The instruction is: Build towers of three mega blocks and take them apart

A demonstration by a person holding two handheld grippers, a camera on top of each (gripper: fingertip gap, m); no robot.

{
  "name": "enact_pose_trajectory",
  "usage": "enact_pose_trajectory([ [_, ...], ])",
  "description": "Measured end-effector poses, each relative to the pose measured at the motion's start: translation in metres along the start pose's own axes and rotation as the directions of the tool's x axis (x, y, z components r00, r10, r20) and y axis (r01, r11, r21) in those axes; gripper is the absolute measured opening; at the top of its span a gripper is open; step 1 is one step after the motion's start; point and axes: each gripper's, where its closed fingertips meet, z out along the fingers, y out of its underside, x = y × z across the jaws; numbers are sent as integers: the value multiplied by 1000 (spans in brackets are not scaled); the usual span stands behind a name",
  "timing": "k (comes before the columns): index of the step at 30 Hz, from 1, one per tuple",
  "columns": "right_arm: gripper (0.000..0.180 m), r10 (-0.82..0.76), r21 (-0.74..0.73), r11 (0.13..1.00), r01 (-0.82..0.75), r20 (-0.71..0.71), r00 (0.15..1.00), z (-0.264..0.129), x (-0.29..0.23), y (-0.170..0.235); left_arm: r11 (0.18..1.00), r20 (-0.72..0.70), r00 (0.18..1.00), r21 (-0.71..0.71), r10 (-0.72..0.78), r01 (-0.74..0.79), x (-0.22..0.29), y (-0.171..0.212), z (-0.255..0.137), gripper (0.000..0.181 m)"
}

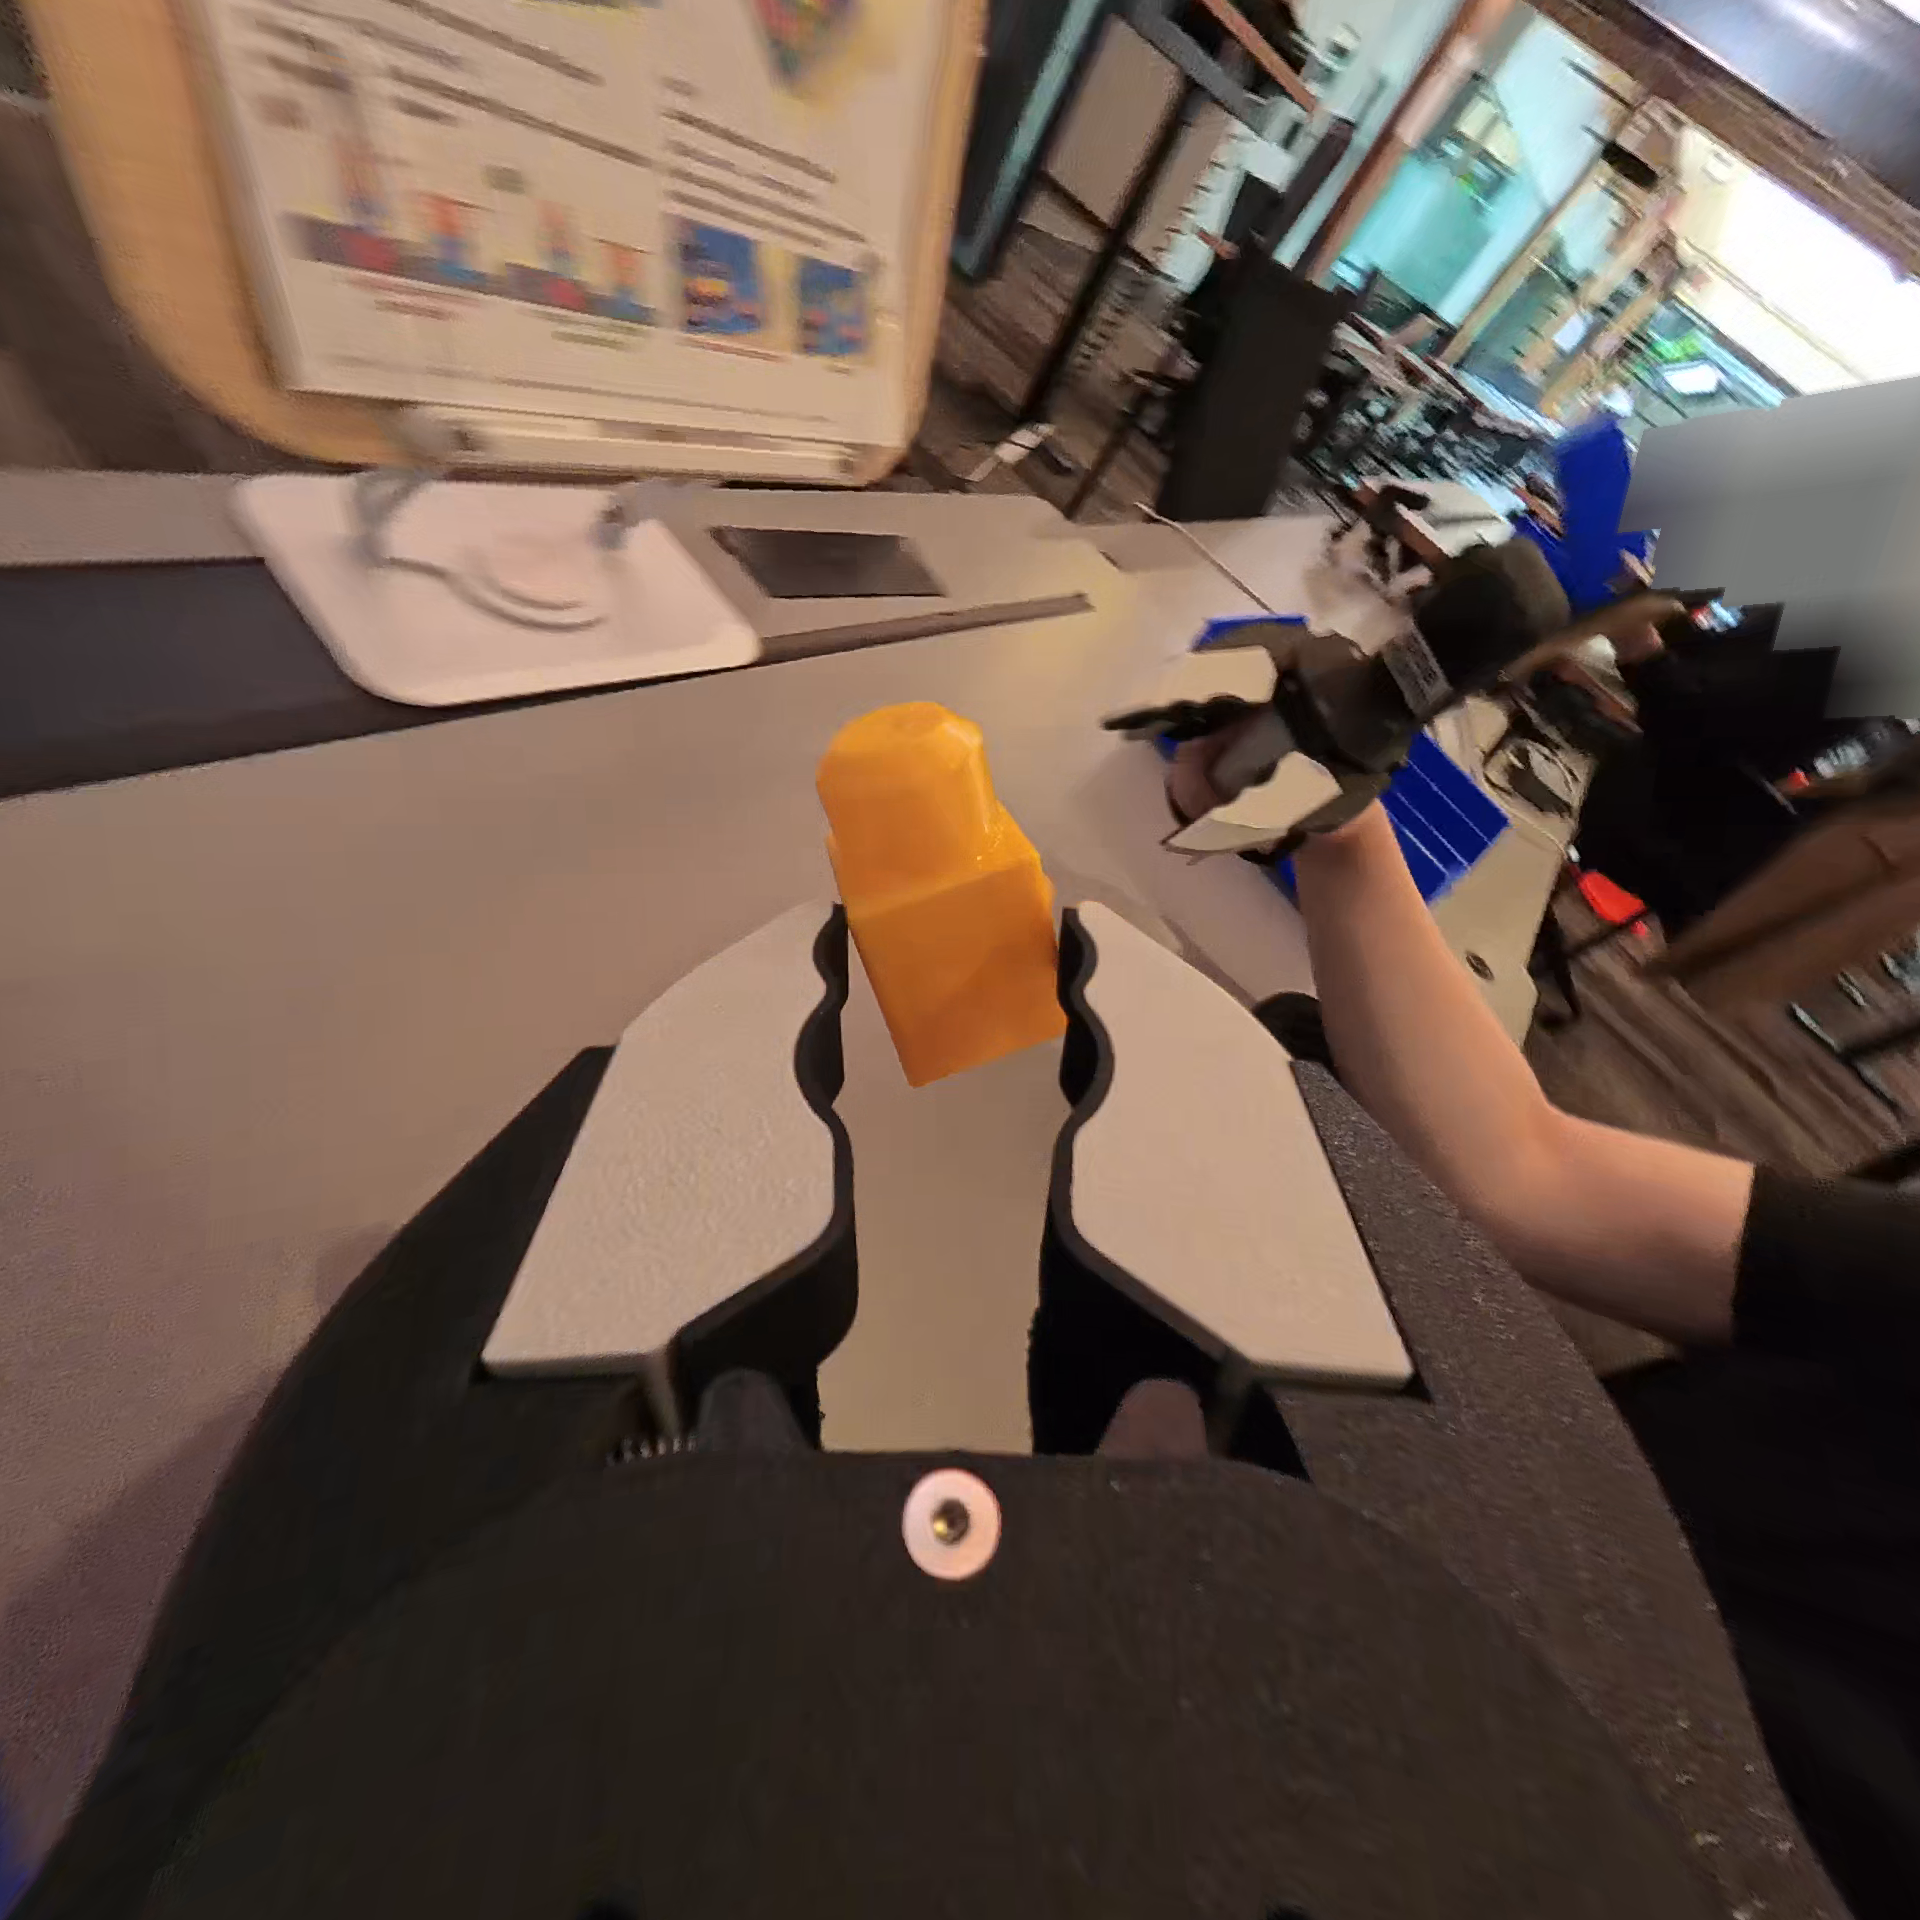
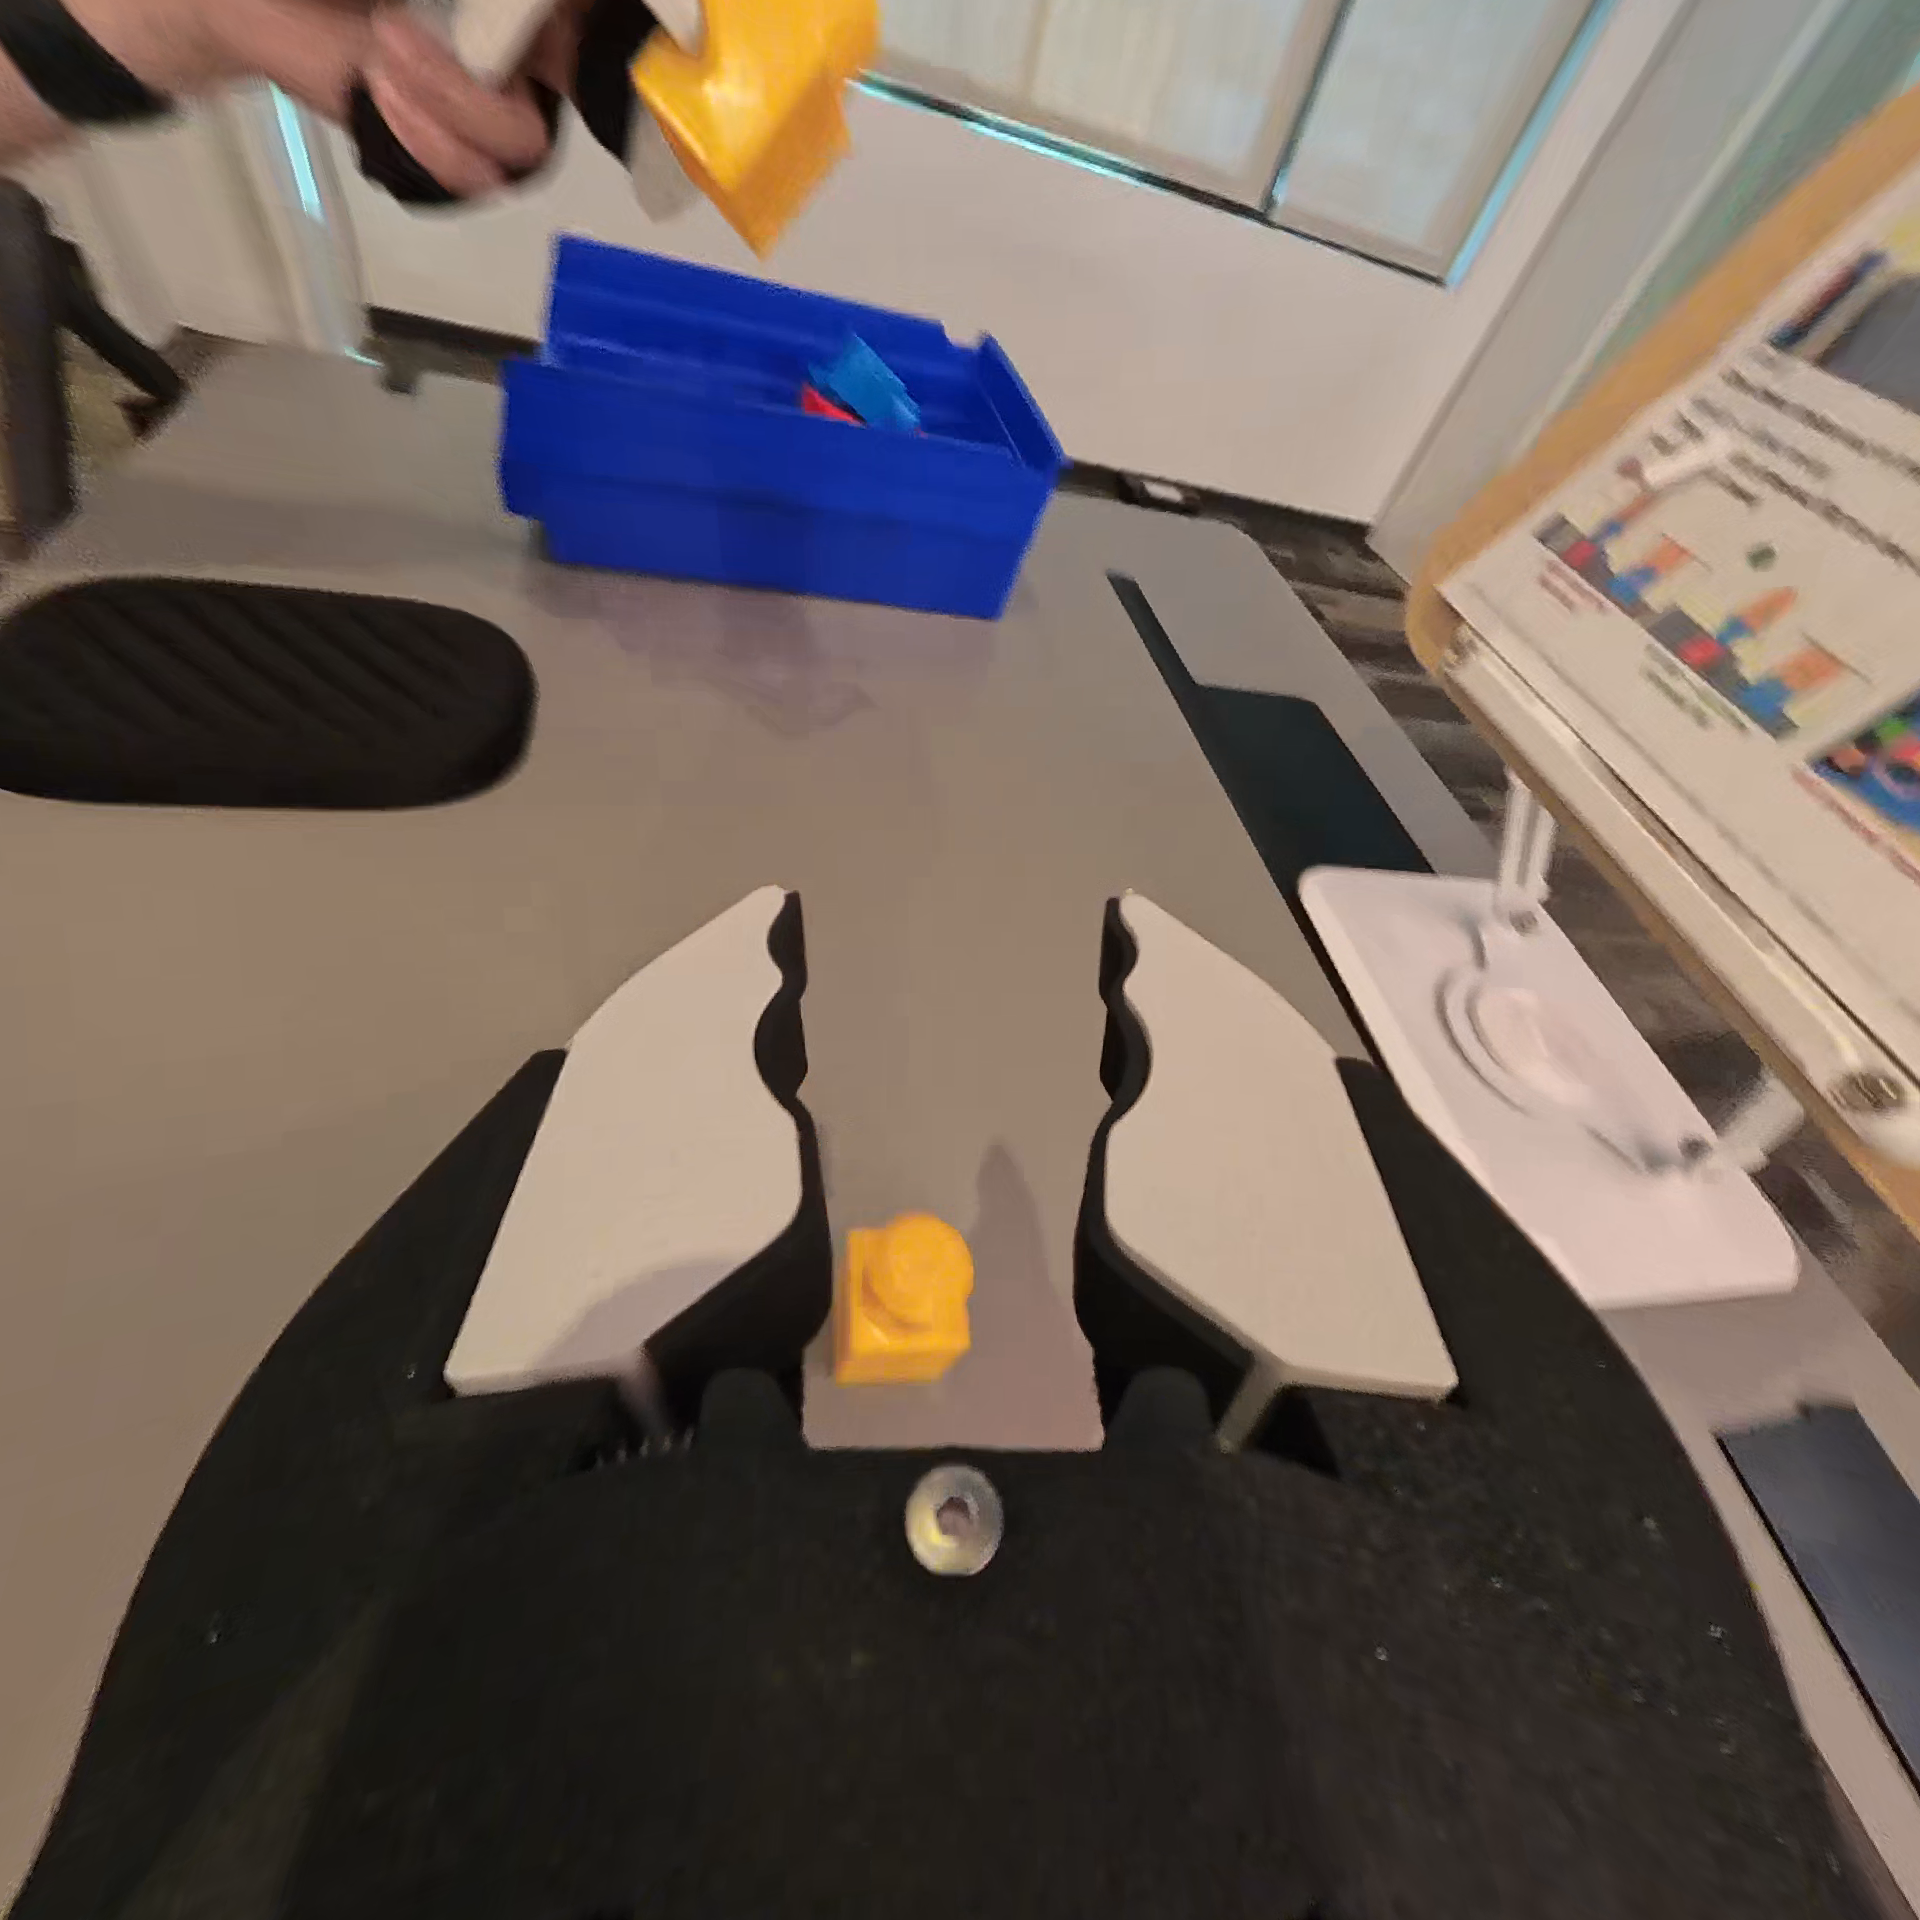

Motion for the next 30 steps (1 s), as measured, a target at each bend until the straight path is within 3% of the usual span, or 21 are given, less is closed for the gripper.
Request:
enact_pose_trajectory([
  [6, 53, 12, 43, 999, -17, 111, 994, 5, -21, -14, 984, -167, 971, -30, 169, -176, 66, 40, 74, 38],
  [11, 54, 78, -104, 992, -71, 58, 995, -1, -2, 46, 970, -231, 944, 5, 236, -242, 88, 61, 106, 38],
  [17, 56, 195, -328, 929, -170, 45, 980, -7, -1, 117, 954, -249, 921, 58, 300, -295, 92, 64, 114, 38],
  [23, 56, 203, -429, 892, -143, 98, 974, 10, -15, 136, 937, -210, 913, 94, 349, -337, 87, 58, 111, 38],
  [30, 52, 239, -446, 879, -167, 110, 965, 15, -19, 142, 907, -141, 896, 103, 420, -409, 84, 57, 108, 38],
])
